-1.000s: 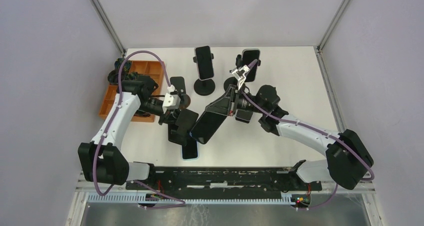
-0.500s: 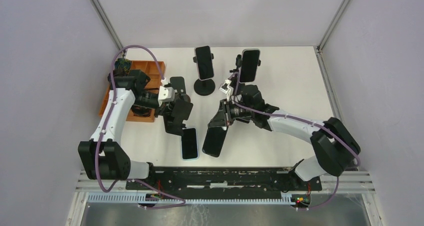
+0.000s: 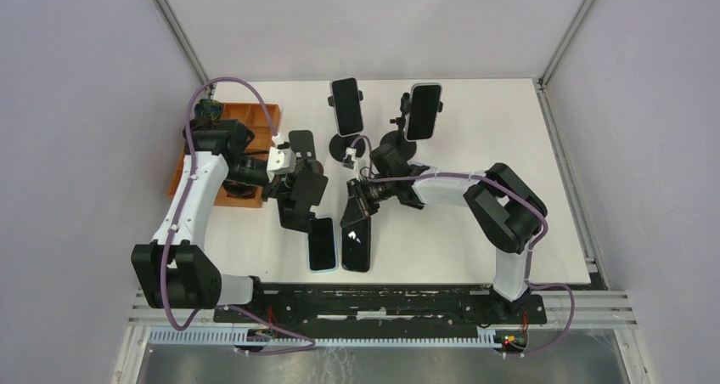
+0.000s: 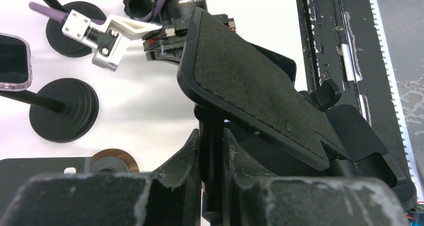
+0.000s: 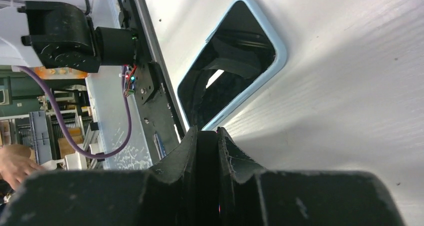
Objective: Remove the phone from the phone stand
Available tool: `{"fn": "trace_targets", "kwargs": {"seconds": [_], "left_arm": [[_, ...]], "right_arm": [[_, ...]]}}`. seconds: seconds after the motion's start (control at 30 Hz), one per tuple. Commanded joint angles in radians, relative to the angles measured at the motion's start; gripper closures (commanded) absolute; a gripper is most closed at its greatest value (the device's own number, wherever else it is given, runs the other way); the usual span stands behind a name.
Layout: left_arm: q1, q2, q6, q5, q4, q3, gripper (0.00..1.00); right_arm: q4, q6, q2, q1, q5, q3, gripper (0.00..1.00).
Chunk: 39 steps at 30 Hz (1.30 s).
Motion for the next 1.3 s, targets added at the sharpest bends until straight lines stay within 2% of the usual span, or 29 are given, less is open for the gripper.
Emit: {"fn": "trace_targets", "kwargs": {"seconds": [0.0,0.03,0.17,0.33,0.5,0.6,0.7,0.8,0.9,0.97,1.07,1.27], "left_arm": [[0.005,-0.028,0.041,0.076,-0.031,0.027,0.98],[0.005,-0.026,0.042,0.076,-0.031,0.025,0.98],[0.005,-0.023,0.049,0.078,-0.034,0.019,0.98],[0.005,-0.021,0.055,0.083,-0.037,0.015,0.98],[0.005,-0.014,0.058,0.094,-0.043,0.014,0.98],[0.005,-0.010,0.061,0.103,-0.045,0.014,0.98],[0.005,-0.004,0.062,0.113,-0.051,0.015,0.98],[0.005,0.002,0.064,0.121,-0.054,0.017,0.98],[0.004,-0.001,0.070,0.135,-0.054,0.013,0.98],[0.003,-0.004,0.082,0.154,-0.054,0.007,0.98],[-0.002,-0.011,0.100,0.189,-0.054,-0.006,0.98],[-0.017,-0.030,0.101,0.205,-0.054,-0.018,0.98]], "right_arm": [[-0.031,-0.077,0.050,0.004,0.081,0.066,0.89],[-0.028,-0.079,0.057,0.003,0.109,0.063,0.77],[0.012,-0.080,0.031,0.004,0.217,0.035,0.50],[0.041,-0.101,-0.049,0.004,0.322,0.030,0.30],[-0.015,-0.153,-0.126,0.002,0.437,0.072,0.06],[-0.022,-0.160,-0.199,-0.007,0.461,0.074,0.02],[0.024,-0.145,-0.313,-0.023,0.424,0.034,0.02],[0.090,-0.118,-0.421,-0.035,0.329,-0.023,0.02],[0.202,-0.063,-0.493,-0.038,0.170,-0.076,0.02],[0.335,0.031,-0.509,-0.034,0.068,-0.118,0.02],[0.530,0.171,-0.502,-0.004,0.006,-0.152,0.02],[0.646,0.279,-0.404,0.088,-0.010,-0.077,0.09]]}}
